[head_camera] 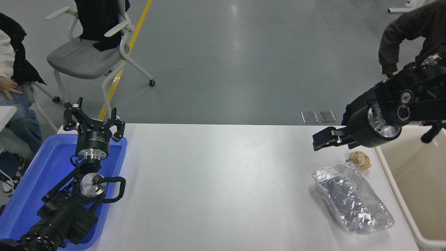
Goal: Pick up paper cup place in dustbin
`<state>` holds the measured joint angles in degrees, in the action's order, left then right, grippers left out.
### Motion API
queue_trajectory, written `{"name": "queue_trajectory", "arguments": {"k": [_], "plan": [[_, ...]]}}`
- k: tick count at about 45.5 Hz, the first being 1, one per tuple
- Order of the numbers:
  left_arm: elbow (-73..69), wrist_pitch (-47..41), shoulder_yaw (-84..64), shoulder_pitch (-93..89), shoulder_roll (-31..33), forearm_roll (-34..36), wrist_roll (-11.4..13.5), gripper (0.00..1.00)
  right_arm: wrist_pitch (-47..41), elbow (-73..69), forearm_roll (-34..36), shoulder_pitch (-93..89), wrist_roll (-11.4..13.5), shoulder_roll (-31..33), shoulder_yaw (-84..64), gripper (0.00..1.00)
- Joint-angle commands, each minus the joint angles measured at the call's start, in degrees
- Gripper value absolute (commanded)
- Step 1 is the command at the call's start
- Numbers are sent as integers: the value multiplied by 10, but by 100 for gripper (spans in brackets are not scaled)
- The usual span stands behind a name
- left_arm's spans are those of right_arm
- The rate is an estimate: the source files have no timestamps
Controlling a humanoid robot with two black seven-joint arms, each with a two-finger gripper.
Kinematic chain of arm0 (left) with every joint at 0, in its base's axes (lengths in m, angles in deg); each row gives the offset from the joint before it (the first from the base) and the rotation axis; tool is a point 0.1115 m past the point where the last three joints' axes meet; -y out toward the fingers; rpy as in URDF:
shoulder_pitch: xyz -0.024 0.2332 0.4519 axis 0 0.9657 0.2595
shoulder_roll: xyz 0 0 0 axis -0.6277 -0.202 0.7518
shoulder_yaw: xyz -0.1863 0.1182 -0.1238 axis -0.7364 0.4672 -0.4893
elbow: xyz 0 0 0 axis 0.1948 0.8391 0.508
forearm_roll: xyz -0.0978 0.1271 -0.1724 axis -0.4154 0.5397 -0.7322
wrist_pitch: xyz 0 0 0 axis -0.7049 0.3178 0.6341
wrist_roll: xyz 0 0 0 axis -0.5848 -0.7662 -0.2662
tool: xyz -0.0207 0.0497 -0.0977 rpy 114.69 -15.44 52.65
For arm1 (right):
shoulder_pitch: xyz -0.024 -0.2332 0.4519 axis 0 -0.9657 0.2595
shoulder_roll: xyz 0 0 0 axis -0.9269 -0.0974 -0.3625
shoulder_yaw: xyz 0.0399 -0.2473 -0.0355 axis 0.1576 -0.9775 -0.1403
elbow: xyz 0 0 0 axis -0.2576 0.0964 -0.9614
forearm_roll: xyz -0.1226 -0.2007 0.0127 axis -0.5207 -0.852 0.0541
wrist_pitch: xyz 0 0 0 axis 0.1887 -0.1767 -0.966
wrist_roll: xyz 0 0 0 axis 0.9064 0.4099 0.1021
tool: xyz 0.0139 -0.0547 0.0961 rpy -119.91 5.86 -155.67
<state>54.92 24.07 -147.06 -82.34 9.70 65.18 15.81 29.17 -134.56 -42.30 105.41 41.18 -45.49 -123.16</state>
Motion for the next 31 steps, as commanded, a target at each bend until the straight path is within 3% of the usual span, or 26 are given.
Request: {"name": "queue_trajectory", "arguments": {"k": [1, 11, 31], "plan": [[0, 0, 0, 0, 0, 0, 0, 99, -82, -41, 106, 96, -4, -53, -9, 100], [0, 0, -1, 0, 0, 0, 0, 99, -168, -53, 114, 131, -6, -54, -9, 100], [0, 0, 0, 0, 0, 0, 0, 99, -155, -33, 149, 130, -7, -83, 2, 100]]}}
